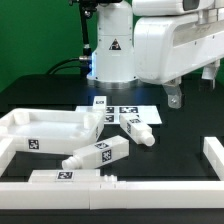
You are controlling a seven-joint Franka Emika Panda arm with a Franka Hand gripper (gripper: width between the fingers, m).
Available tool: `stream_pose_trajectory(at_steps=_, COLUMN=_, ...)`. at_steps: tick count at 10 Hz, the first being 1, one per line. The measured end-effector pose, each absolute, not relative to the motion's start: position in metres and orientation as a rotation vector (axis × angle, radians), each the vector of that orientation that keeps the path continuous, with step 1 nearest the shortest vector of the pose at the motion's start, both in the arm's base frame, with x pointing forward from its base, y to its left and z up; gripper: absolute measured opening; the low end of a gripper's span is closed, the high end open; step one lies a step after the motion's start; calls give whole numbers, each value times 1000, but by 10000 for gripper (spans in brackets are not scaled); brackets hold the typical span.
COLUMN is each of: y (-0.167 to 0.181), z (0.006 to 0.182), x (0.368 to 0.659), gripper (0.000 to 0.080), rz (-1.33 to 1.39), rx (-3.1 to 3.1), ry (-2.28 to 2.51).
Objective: Assemble desk
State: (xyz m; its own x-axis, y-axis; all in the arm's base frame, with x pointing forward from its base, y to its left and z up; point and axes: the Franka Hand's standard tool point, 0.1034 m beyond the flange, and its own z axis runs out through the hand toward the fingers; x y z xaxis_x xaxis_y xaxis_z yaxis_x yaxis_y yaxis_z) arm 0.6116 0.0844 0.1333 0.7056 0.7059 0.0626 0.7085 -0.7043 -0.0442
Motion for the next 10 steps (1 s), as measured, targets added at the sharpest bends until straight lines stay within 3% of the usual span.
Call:
stream_pose_trajectory(at_steps=4, y=83, z=131, x=610, gripper=650, rz=-63, rx=-2847, ry=-1169)
stream_pose_trajectory(at_steps=8, y=52, z=118, x=544, gripper=650, rz=-127, rx=-2941, ry=-1037)
stream_pose_trajectory(at_steps=10, y=48, z=113, x=534, gripper=650, rz=-131, rx=-2941, ry=-1044)
